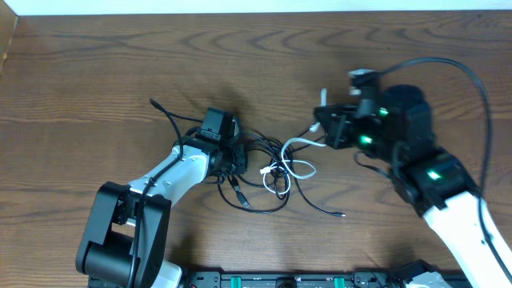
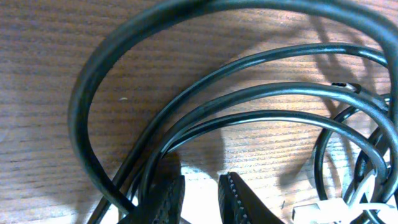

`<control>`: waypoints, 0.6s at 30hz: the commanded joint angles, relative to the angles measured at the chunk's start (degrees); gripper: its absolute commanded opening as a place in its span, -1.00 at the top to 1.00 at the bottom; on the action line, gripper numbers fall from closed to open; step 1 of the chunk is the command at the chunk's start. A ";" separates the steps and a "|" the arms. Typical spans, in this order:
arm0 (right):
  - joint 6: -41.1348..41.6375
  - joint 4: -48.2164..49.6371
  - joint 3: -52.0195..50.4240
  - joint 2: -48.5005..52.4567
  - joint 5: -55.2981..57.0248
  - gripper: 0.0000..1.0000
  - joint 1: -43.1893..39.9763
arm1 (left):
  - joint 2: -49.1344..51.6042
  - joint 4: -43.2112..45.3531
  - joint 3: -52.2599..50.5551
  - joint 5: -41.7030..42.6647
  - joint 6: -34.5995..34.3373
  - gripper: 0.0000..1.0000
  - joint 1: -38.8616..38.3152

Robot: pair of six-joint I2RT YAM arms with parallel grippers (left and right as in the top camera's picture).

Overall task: Untangle cables
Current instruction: 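Pull the white cable far right with the right gripper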

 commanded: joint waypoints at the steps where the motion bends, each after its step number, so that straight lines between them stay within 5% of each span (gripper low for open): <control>1: -1.66 -3.82 0.52 -4.20 3.91 0.98 -3.19 | 1.99 -0.76 -2.43 -4.26 -0.55 0.48 0.24; 18: 3.72 -31.04 0.42 -7.52 34.49 0.98 -22.71 | 1.99 -0.70 -2.43 -4.31 -0.55 0.48 0.24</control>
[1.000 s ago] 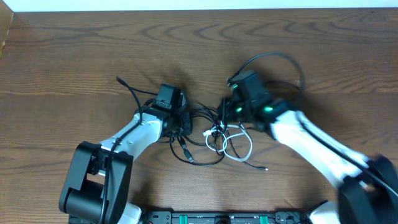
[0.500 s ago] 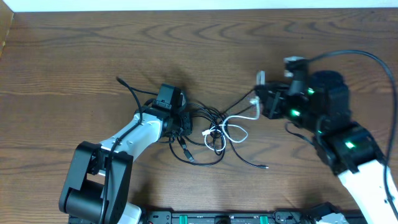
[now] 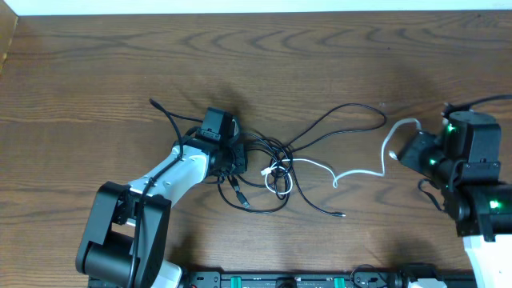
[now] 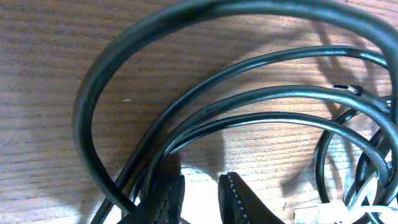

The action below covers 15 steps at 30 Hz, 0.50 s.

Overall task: Untangle cables
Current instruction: 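Pull the white cable far right with the right gripper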

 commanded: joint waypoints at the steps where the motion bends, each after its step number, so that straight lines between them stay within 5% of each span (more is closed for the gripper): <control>1: 4.81 -3.15 0.37 2.54 13.62 0.98 -3.37 | 2.01 -0.72 -2.43 -3.98 -0.55 0.48 0.24; 12: 5.62 -4.22 0.31 14.21 14.84 0.88 -5.79 | 2.01 -0.66 -2.43 -3.96 -0.55 0.48 0.24; 13: 5.57 -4.22 0.31 15.06 14.84 0.77 -5.77 | 2.01 -0.68 -2.43 -3.98 -0.55 0.48 0.24; 15: 4.48 -4.15 0.31 17.57 14.82 0.18 -5.77 | 2.01 -0.66 -2.43 -3.98 -0.55 0.48 0.24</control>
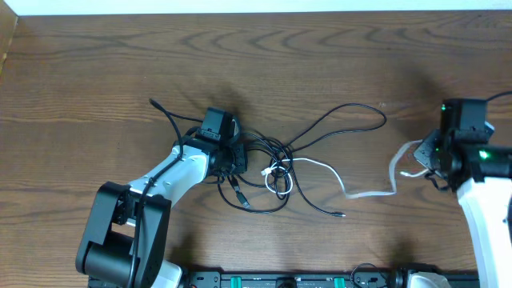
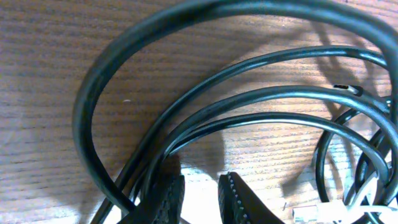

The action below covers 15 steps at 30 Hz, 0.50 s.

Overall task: Untangle cables
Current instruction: 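Pull the white cable far right with the right gripper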

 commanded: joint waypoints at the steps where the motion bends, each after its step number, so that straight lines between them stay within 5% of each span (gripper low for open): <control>1: -0.92 -0.02 0.31 3.72 1.60 -0.12 -0.39 | 2.01 -0.70 -2.43 -3.98 -0.55 0.48 0.24; 8: -6.10 0.13 0.31 9.57 -0.33 -0.97 -0.39 | 2.01 -0.68 -2.43 -3.98 -0.55 0.48 0.24; 15: -10.25 0.31 0.33 12.39 -3.56 -0.98 -0.33 | 2.01 -0.68 -2.43 -4.00 -0.55 0.48 0.24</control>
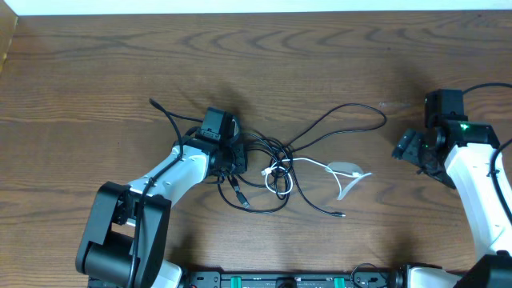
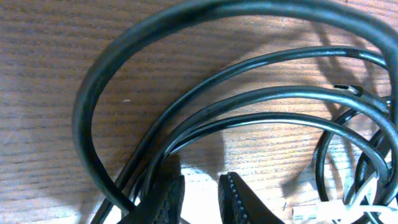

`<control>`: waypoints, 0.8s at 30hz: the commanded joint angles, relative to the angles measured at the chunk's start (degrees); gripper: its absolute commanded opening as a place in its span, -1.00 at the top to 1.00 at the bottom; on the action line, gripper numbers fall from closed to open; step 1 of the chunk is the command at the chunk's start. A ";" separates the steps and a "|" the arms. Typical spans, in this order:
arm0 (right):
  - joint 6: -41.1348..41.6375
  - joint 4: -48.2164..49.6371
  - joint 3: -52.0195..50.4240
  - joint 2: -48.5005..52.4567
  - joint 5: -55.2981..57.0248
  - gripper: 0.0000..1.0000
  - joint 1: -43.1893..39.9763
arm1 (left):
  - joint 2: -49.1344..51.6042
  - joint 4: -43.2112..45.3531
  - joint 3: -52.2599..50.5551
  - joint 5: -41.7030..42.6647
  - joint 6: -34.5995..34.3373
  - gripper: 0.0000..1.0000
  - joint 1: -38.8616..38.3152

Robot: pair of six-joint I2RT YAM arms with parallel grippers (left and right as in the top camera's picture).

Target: Untangle cables

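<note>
A knot of black cables (image 1: 268, 160) lies at the table's centre, with one long loop (image 1: 352, 112) reaching right and a loose end (image 1: 341, 214) at the front. My left gripper (image 1: 232, 160) sits on the knot's left side. In the left wrist view its fingers (image 2: 199, 196) stand a narrow gap apart, and black strands (image 2: 186, 118) run in under the left one. A white cable (image 1: 346, 172) trails right from the knot and lies free on the wood; its connector (image 2: 317, 211) shows at the bottom right. My right gripper (image 1: 406, 146) is open, right of the white cable and apart from it.
A black cable end (image 1: 152, 102) sticks out up and to the left of the knot. The wooden table (image 1: 96, 64) ends at a white strip at the back. A black rail (image 1: 280, 280) runs along the front edge.
My right gripper has let go of the white cable and opened. The cable's free end now lies slack nearer the knot, and the gripper has shifted slightly up. The left gripper has not moved.
My right gripper held the white cable close to the knot at first. It then stood far to the right with the cable drawn out and a black loop spread open. Later it sat lower with the cable sagging, and now the cable lies released. The left gripper stayed on the knot throughout.
</note>
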 commanded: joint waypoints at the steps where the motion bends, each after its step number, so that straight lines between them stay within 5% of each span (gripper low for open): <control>1: -3.08 0.07 0.31 0.98 -1.29 -0.99 -0.35 | 2.01 -0.68 -2.43 -3.98 -0.55 0.48 0.24; 4: -5.29 0.63 0.37 1.09 -3.93 -0.99 -0.35 | 2.01 -0.68 -2.43 -4.00 -0.55 0.48 0.24; 8: -13.49 2.05 2.01 1.03 -21.33 -0.98 -0.33 | 2.01 -0.68 -2.43 -4.00 -0.55 0.48 0.24; 12: -23.45 5.53 2.40 1.03 -41.44 -0.69 1.16 | 2.01 -0.66 -2.43 -4.00 -0.55 0.48 0.24; 20: -30.05 9.99 2.23 3.17 -37.00 -0.67 11.89 | 2.01 -0.68 -2.43 -3.98 -0.55 0.48 0.24; 24: -33.59 12.00 2.23 6.64 -35.95 -0.45 17.79 | 2.01 -0.68 -2.43 -3.98 -0.55 0.48 0.24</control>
